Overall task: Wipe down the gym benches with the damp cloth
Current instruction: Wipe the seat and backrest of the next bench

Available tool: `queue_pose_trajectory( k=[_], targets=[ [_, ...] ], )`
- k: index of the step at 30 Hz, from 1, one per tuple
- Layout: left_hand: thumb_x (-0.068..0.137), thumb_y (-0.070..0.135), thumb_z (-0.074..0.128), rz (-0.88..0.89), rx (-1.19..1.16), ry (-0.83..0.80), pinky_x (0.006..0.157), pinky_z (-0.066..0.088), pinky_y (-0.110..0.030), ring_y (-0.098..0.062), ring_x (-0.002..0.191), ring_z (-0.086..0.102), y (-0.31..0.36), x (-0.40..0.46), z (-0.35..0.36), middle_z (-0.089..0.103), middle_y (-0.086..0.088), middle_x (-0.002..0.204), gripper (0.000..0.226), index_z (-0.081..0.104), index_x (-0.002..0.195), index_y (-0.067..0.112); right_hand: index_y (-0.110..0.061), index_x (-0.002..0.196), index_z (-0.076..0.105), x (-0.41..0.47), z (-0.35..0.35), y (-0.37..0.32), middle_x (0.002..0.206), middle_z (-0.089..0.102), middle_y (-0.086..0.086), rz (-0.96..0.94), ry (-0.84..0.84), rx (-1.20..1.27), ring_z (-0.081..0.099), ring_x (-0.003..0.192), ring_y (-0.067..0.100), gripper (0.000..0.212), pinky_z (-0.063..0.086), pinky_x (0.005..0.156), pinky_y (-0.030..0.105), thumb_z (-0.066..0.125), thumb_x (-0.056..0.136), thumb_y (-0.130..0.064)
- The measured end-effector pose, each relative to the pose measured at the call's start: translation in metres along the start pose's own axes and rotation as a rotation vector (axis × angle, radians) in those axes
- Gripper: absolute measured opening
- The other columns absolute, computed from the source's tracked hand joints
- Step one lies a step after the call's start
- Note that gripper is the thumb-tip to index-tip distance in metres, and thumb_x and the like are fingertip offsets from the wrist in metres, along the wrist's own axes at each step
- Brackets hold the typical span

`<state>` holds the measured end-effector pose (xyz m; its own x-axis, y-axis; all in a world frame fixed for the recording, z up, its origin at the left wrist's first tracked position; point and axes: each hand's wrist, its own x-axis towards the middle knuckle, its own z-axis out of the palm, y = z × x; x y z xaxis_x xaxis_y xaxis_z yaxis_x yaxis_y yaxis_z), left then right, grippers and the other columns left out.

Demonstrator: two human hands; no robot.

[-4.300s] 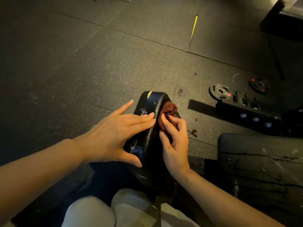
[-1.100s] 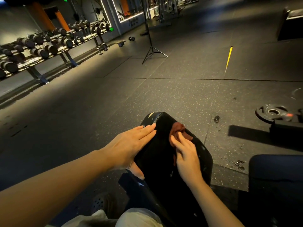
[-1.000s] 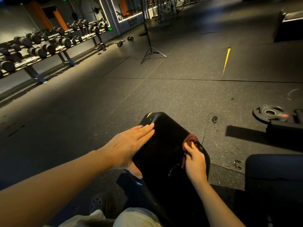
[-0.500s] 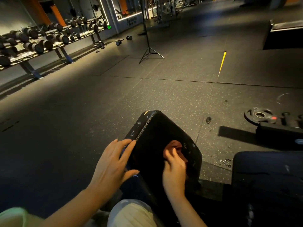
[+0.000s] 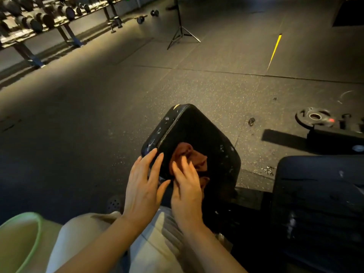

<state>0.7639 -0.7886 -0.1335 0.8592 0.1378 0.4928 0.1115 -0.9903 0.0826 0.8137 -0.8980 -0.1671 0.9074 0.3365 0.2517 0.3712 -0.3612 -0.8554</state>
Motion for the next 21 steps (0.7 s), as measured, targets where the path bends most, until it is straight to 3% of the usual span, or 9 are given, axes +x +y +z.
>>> queue_pose_trajectory(
  k=[3, 6, 9, 12, 14, 16, 21],
  targets=[
    [0.074, 0.022, 0.078, -0.034, -0.013, -0.029, 0.104, 0.042, -0.052, -0.025, 0.129, 0.038, 0.009, -0.019, 0.006, 0.031, -0.015, 0.145, 0.082, 0.034, 0.141, 0.006, -0.022, 0.142, 0.042, -0.008, -0.004, 0.019, 0.152, 0.021, -0.012, -0.03, -0.083, -0.01, 0.012, 0.145, 0.006, 0.058, 0.004, 0.116, 0.018, 0.053, 0.091, 0.003],
    [0.069, 0.022, 0.084, -0.03, 0.004, -0.109, 0.102, 0.044, -0.052, -0.026, 0.127, 0.039, 0.011, -0.035, 0.01, 0.031, -0.015, 0.145, 0.091, 0.032, 0.142, 0.007, -0.019, 0.138, 0.05, -0.024, -0.011, 0.059, 0.147, 0.029, -0.012, 0.2, -0.041, -0.024, 0.022, 0.144, 0.011, 0.055, 0.013, 0.118, 0.025, 0.054, 0.09, 0.007],
    [0.068, 0.024, 0.085, -0.026, 0.012, -0.198, 0.104, 0.039, -0.049, -0.026, 0.128, 0.039, 0.013, -0.045, 0.013, 0.032, -0.015, 0.145, 0.094, 0.032, 0.143, 0.005, -0.019, 0.132, 0.056, -0.03, -0.018, 0.071, 0.143, 0.046, -0.003, 0.374, 0.027, -0.003, 0.037, 0.138, 0.016, 0.047, 0.022, 0.113, 0.022, 0.06, 0.089, 0.001],
    [0.07, 0.026, 0.082, 0.019, 0.008, -0.258, 0.102, 0.045, -0.051, -0.027, 0.13, 0.037, 0.013, -0.047, 0.012, 0.031, -0.015, 0.146, 0.093, 0.03, 0.144, 0.005, -0.018, 0.133, 0.056, -0.016, -0.023, 0.046, 0.132, 0.054, -0.002, 0.231, 0.119, 0.104, 0.047, 0.126, 0.009, 0.053, 0.034, 0.109, 0.021, 0.071, 0.083, -0.007],
    [0.072, 0.023, 0.081, 0.046, -0.01, -0.275, 0.105, 0.042, -0.05, -0.027, 0.131, 0.036, 0.011, -0.048, 0.013, 0.029, -0.015, 0.147, 0.092, 0.029, 0.145, 0.004, -0.021, 0.133, 0.056, -0.009, -0.022, 0.027, 0.133, 0.045, -0.007, 0.093, 0.072, 0.144, 0.039, 0.125, 0.0, 0.054, 0.031, 0.107, 0.012, 0.074, 0.082, -0.013],
    [0.074, 0.02, 0.079, 0.055, -0.011, -0.277, 0.108, 0.036, -0.048, -0.028, 0.133, 0.034, 0.01, -0.05, 0.014, 0.029, -0.015, 0.148, 0.087, 0.03, 0.145, 0.003, -0.023, 0.127, 0.06, -0.007, -0.016, 0.026, 0.133, 0.041, -0.008, 0.021, 0.017, 0.162, 0.037, 0.127, 0.001, 0.047, 0.031, 0.108, 0.014, 0.073, 0.082, -0.015],
    [0.083, 0.024, 0.066, 0.127, 0.031, -0.312, 0.112, 0.029, -0.045, -0.03, 0.131, 0.037, 0.013, -0.052, 0.014, 0.034, -0.017, 0.145, 0.067, 0.042, 0.141, 0.001, -0.016, 0.116, 0.063, -0.033, -0.018, 0.079, 0.116, 0.047, -0.003, 0.246, 0.064, 0.193, 0.051, 0.111, 0.006, 0.038, 0.046, 0.098, 0.025, 0.074, 0.081, -0.006]
  ],
)
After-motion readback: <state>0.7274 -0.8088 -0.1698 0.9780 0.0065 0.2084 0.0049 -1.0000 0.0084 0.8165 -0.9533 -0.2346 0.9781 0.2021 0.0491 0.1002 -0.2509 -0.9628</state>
